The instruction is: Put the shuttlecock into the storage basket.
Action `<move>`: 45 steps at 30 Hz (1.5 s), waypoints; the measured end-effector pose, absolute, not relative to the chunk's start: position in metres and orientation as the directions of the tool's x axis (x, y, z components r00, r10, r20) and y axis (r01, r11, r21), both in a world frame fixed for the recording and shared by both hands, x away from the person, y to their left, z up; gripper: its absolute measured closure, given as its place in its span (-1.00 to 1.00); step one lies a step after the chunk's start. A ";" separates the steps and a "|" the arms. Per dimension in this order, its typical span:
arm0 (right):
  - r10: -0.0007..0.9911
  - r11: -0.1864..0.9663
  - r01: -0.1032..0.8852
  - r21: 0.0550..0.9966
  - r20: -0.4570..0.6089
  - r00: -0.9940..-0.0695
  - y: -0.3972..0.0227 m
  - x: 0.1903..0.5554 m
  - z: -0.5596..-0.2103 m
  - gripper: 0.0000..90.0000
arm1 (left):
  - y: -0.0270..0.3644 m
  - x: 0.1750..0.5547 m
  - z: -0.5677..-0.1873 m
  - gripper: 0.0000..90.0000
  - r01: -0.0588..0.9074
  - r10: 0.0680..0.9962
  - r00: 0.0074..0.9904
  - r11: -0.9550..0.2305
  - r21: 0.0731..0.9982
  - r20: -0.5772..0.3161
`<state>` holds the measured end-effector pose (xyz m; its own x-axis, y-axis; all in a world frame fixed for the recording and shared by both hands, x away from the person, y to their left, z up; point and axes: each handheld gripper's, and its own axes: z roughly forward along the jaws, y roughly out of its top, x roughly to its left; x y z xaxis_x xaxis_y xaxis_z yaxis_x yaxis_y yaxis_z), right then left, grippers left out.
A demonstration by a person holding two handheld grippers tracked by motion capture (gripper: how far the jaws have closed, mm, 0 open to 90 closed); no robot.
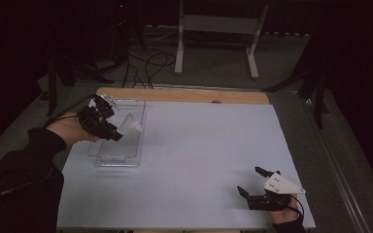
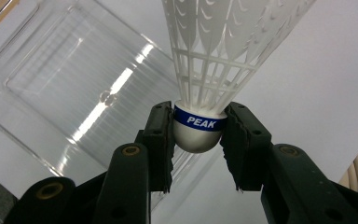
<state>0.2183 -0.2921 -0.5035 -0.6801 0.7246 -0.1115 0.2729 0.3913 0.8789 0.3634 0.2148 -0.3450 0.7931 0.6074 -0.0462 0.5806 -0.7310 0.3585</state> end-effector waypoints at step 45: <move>0.721 0.394 0.280 0.875 -0.105 -0.685 -0.292 0.220 -0.505 -0.79 | 0.261 0.373 -0.394 0.44 0.594 0.652 0.757 -0.713 0.372 0.040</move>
<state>0.2198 -0.2924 -0.5053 -0.6854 0.7205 -0.1052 0.2802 0.3942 0.8753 0.3731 0.2605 -0.3941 0.7573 0.6519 0.0402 0.5943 -0.7133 0.3716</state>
